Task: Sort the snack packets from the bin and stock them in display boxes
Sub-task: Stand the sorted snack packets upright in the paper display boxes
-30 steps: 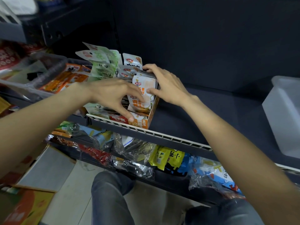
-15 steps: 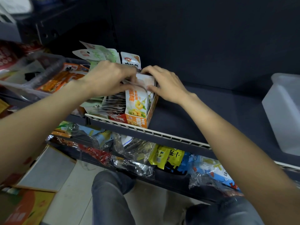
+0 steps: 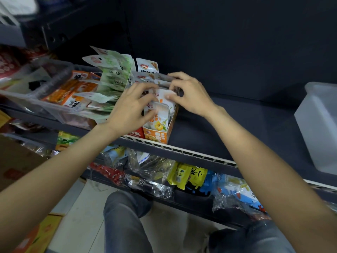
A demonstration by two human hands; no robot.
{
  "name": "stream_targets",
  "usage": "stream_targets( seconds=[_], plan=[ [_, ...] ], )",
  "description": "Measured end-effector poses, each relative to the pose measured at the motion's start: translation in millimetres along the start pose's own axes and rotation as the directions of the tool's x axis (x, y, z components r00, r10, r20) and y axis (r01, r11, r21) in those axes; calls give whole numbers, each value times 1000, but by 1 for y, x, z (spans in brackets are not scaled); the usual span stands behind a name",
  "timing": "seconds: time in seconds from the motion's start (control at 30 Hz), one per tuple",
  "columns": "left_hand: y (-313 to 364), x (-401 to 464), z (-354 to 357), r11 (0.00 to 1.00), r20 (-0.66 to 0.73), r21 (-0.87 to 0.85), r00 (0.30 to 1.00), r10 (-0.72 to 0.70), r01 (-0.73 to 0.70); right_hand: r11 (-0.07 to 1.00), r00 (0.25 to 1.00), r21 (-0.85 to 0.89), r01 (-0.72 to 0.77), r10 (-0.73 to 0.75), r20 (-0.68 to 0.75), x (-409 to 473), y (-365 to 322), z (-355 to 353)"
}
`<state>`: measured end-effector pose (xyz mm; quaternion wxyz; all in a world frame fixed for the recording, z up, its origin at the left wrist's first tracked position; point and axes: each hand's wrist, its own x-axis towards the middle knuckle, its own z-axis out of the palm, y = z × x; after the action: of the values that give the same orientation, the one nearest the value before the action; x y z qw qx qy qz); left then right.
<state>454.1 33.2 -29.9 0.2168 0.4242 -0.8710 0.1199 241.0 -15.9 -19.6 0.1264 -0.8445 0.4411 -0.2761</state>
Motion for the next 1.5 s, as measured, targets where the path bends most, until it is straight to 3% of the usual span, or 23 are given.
stream_targets(
  seconds=[0.13, 0.23, 0.33, 0.43, 0.53, 0.6, 0.67, 0.73, 0.83, 0.93, 1.07, 1.17, 1.4, 1.5],
  plan=[
    [3, 0, 3, 991, 18, -99, 995, -93, 95, 978, 961, 104, -182, 200, -193, 11, -5, 5],
    [4, -1, 3, 997, 4, -53, 999, -54, 54, 944, 929, 223, -243, 293, -228, 17, -9, 3],
    [3, -4, 0, 998, -17, -38, 998, -55, 54, 954, 948, 205, -220, 259, -184, 16, -10, 0],
    [3, -3, 0, 988, 1, -97, 993, -121, 121, 976, 982, 111, -186, 187, 3, 12, -7, -8],
    [9, 5, -7, 940, 55, -275, 980, -193, 201, 945, 985, 302, -124, 81, 152, 5, -6, -18],
    [9, 12, -15, 918, 93, -329, 975, -200, 219, 868, 995, 488, -89, 59, 75, -1, -2, -22],
    [8, 17, -20, 956, 110, -256, 987, -121, 146, 836, 990, 544, -73, 125, -58, -8, 6, -22],
    [8, 19, -20, 988, 131, -147, 991, -29, 48, 873, 970, 467, -143, 217, -107, -14, 13, -21],
    [11, 15, -18, 997, 132, -78, 991, 32, -22, 948, 977, 247, -202, 211, -12, -13, 11, -16],
    [14, 6, -17, 996, 74, -19, 994, 83, -82, 984, 985, -56, -168, 170, 37, -2, -1, -9],
    [10, -4, -13, 987, 173, 143, 983, 54, -80, 952, 999, -303, -43, 40, -15, 5, -7, 2],
    [9, -4, -12, 985, 237, 165, 971, 19, -59, 950, 999, -311, -23, 6, -53, 5, -8, 5],
    [6, -5, -8, 995, 237, 95, 971, -12, -10, 953, 943, 54, -297, 302, -140, 21, -12, -14],
    [6, -8, -7, 999, 209, 50, 978, -25, 15, 959, 958, -16, -283, 282, -48, 23, -11, -14]
  ],
)
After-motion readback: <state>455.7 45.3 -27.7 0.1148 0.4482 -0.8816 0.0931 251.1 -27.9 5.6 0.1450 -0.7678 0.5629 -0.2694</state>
